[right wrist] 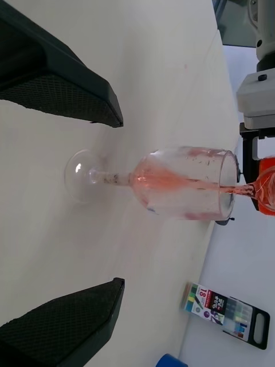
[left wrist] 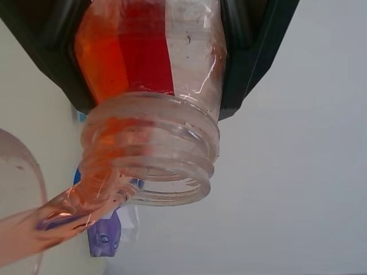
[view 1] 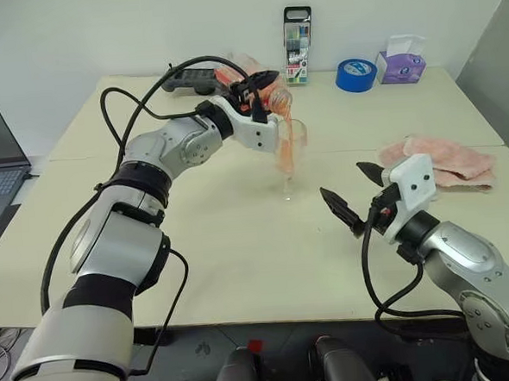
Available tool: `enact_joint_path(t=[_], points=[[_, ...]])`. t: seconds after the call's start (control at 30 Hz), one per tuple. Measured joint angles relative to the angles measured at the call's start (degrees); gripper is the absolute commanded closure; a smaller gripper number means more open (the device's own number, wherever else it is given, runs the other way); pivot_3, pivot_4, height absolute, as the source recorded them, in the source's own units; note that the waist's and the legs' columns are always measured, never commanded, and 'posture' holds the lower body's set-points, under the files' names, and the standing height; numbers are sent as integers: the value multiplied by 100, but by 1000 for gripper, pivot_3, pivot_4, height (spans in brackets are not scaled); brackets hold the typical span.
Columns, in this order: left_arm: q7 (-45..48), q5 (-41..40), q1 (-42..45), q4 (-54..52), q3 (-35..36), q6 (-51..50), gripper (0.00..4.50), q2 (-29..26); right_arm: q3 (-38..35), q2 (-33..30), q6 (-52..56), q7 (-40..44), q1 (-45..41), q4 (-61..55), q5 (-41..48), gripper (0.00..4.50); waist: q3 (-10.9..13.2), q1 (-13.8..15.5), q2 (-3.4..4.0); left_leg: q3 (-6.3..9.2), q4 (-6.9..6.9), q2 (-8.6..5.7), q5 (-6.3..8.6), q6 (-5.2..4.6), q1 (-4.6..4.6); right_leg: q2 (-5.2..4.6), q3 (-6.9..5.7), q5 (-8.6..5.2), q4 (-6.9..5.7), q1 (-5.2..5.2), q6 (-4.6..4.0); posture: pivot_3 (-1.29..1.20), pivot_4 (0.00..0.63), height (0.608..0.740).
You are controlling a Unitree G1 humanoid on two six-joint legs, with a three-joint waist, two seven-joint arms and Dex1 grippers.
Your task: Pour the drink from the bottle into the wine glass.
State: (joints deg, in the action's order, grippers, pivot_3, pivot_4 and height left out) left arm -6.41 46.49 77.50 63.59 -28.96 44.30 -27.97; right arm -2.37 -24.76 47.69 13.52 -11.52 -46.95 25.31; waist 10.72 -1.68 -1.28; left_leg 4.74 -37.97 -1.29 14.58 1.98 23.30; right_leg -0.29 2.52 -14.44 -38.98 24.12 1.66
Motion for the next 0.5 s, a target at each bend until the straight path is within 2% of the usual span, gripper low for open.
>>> enact_joint_path(t=[0.5], points=[[-101,102,127,133,-78,-5,2391,-16,37,18,-226,22,-34,120,-193,0,0,0,0,-1,-1,0,0,0,0,0,0,0,-2,0,0,0,150,740]])
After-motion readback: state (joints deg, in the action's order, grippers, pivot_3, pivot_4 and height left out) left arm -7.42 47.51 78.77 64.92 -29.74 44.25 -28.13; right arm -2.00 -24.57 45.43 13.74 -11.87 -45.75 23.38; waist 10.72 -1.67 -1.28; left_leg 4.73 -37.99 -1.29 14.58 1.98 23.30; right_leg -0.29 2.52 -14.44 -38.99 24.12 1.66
